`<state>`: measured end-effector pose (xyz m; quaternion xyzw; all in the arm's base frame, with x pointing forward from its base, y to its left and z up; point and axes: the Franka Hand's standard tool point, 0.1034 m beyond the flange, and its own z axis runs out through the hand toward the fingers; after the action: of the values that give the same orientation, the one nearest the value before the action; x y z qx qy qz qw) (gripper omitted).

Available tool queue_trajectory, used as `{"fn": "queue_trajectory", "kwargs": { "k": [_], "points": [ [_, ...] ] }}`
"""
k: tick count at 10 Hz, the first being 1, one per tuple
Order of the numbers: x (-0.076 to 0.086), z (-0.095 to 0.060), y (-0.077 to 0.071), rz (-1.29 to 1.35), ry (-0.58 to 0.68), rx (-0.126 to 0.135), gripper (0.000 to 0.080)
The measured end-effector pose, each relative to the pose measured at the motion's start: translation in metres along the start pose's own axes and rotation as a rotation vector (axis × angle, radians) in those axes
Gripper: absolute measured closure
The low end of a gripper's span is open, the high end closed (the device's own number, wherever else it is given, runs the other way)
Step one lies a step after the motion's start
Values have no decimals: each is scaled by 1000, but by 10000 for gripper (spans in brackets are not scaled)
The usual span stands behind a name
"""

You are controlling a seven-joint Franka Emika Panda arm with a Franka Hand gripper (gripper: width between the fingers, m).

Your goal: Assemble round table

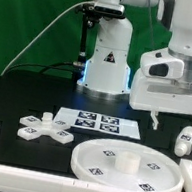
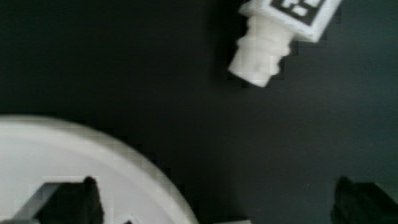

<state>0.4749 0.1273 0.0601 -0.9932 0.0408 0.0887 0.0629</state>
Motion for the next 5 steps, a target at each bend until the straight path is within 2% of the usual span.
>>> {"fn": "queue_trajectory", "kwargs": {
  "k": [3, 4, 5],
  "points": [
    [0, 1, 1, 4, -1, -1, 150],
    [-9, 7, -1, 118, -16, -2, 150],
    [-27, 20, -8, 226, -31, -12, 150]
  ]
}}
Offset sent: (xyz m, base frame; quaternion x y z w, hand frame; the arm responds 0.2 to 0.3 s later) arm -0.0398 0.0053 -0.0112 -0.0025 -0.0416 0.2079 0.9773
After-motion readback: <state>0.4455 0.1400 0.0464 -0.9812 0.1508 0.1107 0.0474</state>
